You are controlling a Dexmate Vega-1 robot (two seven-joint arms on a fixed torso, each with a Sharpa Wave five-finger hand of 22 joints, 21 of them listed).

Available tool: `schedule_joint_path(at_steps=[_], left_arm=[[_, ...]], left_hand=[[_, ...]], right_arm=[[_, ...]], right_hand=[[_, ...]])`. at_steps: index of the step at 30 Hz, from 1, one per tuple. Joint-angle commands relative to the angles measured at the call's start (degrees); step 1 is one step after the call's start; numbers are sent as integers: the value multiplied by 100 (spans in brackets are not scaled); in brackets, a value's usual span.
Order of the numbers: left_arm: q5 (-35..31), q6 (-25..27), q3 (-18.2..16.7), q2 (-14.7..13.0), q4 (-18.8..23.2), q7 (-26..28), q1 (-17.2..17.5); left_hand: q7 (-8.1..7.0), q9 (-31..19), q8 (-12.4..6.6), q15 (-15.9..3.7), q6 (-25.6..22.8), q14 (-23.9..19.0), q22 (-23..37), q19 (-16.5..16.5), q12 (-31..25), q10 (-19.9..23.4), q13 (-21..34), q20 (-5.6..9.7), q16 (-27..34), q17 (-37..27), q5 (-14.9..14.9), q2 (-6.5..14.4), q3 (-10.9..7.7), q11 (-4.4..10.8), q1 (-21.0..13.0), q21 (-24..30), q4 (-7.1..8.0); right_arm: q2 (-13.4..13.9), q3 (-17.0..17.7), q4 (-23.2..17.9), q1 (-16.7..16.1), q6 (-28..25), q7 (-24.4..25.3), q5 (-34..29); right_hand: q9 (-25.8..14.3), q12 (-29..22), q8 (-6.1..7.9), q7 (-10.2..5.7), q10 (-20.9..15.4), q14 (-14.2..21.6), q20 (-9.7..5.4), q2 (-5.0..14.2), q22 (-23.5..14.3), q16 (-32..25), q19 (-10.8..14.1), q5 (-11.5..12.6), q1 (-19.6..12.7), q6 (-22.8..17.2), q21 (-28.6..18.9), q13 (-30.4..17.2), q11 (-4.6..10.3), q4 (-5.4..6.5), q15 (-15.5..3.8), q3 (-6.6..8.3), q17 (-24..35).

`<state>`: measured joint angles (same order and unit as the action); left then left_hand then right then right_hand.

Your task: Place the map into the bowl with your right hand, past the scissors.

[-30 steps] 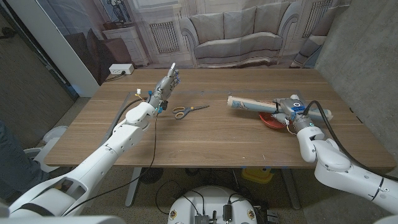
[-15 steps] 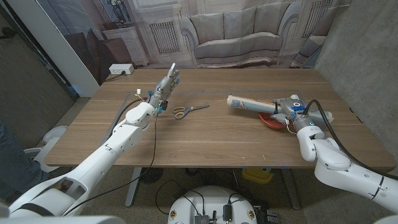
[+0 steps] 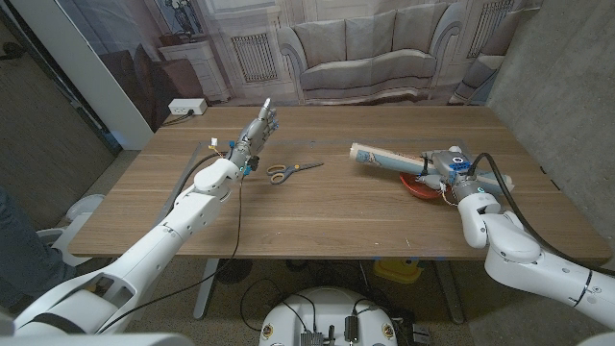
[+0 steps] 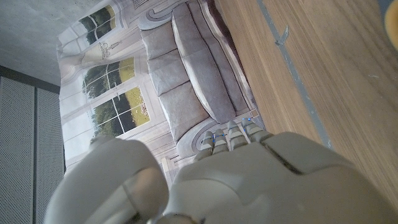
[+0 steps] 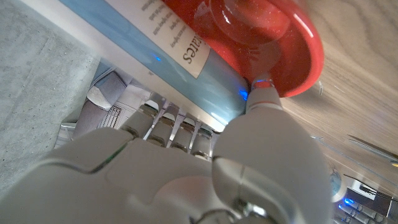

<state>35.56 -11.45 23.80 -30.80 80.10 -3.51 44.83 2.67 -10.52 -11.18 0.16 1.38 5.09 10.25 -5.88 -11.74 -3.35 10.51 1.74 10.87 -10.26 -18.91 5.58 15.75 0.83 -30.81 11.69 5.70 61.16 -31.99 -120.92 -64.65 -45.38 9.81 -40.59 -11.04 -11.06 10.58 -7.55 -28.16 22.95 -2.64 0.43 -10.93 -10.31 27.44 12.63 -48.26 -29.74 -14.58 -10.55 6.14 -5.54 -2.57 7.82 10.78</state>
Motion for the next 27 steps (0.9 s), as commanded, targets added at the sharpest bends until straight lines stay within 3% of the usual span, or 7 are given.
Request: schedule_joint_path(at_steps=[1, 27], left_arm=[[56, -75, -30, 16, -122, -89, -6], [147, -182, -87, 8, -275, -215, 31]], left_hand=[[-19, -14, -3, 1, -7, 46, 33, -57, 22, -15, 28, 115, -7, -29, 5, 12, 38, 2, -19, 0, 15], [-19, -14, -5, -2, -14, 46, 34, -60, 21, -14, 28, 111, -7, -30, 7, 23, 58, -1, -29, 2, 17]], right_arm=[[1, -83, -91, 75, -153, -170, -108], [-36, -260, -209, 208, -267, -575, -375]], right_hand=[[-23, 5, -1, 20, 111, -86, -640, -40, -4, 22, -74, 64, 73, 76, 56, -19, -71, 4, -585, -57, 16], [-22, -14, -5, 14, 239, -255, -551, -172, -2, 6, -213, 192, 294, 230, 147, -27, -153, 87, -493, -209, 21]])
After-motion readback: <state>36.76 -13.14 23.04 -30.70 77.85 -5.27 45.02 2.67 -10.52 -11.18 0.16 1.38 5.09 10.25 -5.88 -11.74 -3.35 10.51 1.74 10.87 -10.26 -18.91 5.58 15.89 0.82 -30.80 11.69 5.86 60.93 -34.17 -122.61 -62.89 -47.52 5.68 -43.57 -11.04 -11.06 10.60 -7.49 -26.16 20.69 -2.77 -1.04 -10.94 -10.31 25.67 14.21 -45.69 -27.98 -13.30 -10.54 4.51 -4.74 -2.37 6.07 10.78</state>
